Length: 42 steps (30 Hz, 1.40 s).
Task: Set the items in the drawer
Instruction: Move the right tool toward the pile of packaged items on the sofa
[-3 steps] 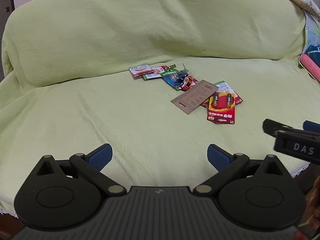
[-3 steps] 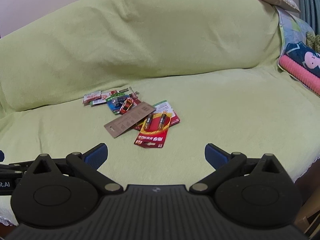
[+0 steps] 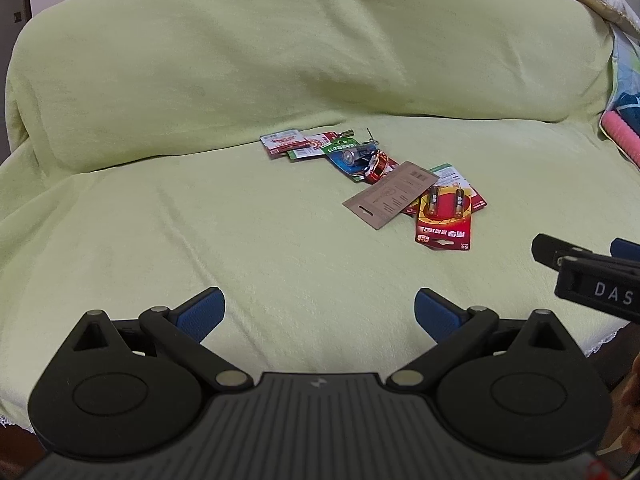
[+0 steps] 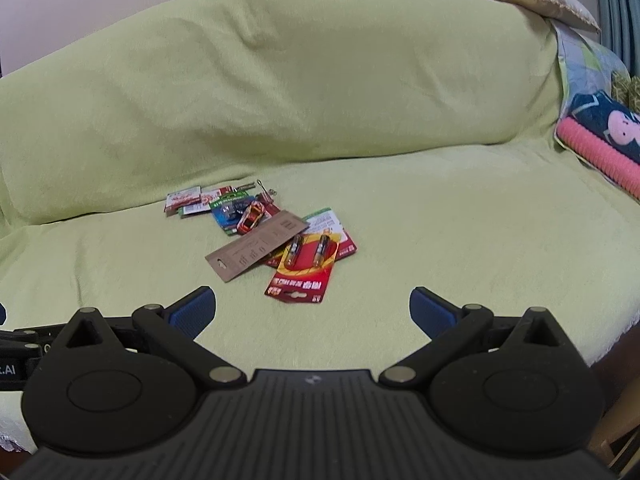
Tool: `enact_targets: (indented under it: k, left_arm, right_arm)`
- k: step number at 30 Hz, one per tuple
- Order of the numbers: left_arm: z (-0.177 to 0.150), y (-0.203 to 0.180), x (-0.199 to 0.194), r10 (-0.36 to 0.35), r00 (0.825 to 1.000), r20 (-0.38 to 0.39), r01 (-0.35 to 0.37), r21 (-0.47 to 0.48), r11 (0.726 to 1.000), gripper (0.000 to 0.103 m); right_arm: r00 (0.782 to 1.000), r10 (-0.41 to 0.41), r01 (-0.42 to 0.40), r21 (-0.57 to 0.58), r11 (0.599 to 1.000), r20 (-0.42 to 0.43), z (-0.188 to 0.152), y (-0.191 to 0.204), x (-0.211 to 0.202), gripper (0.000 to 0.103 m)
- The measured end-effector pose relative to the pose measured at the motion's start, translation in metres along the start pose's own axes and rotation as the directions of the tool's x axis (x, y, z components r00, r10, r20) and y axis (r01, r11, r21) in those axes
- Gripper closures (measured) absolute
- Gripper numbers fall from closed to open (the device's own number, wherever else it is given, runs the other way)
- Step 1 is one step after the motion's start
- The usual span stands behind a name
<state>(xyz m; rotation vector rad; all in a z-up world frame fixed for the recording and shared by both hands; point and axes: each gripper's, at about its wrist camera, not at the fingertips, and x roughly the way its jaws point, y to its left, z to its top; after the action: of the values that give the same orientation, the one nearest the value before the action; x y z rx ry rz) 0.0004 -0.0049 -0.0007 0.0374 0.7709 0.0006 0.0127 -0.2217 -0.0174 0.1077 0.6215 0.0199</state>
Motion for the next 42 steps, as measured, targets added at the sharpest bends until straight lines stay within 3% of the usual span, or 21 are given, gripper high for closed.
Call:
enact_targets:
  k: [2,6,9,17,22,26,36,42]
  left_arm:
    - [0.001,0.005,0.000,-0.019,1.000,0.003,0.019,-0.024,1.000,0.002]
    - [0.001,-0.007,-0.001,0.027,1.000,0.007,-0.028,0.019,0.999,0.002]
    - [-0.004,-0.006,-0.001,0.015,1.000,0.011,-0.015,0.024,1.000,0.002]
    - [-0.019,-0.001,0.009,0.010,0.999,-0.037,-0.010,-0.014,1.000,0.002]
    - [-0.016,-0.003,0.016,0.012,0.997,-0.071,-0.012,0.002,1.000,0.002]
    - [-0.008,-0.007,0.022,0.011,0.996,-0.086,-0.009,0.022,1.000,0.002]
    - [0.025,-0.007,0.040,-0.020,0.999,-0.049,0.022,0.029,0.999,0.002]
    - [0.040,-0.007,0.063,-0.006,0.999,-0.035,0.008,0.060,0.998,0.002]
  right_arm:
    - [1.000,0.010,-0.010,-0.008,1.000,0.002,-0.001,-0.001,0.001,0.001]
    - [1.000,0.023,-0.023,-0.022,0.999,-0.003,-0.001,-0.002,0.005,0.001]
    - [0.999,0.027,-0.027,-0.022,0.999,-0.024,-0.006,0.002,0.011,0.001]
    - [0.989,0.059,-0.060,-0.009,0.998,-0.136,-0.032,-0.006,0.021,0.001]
    - [0.990,0.034,-0.040,-0.035,0.999,-0.140,-0.020,-0.008,0.027,0.001]
    - [0.986,0.044,-0.043,0.012,0.999,-0.163,-0.007,-0.017,0.038,0.002]
    - [0.982,0.115,-0.107,0.060,0.993,-0.151,0.017,-0.028,0.068,0.001]
    - [0.982,0.124,-0.124,0.008,0.992,-0.143,0.034,-0.026,0.089,0.002]
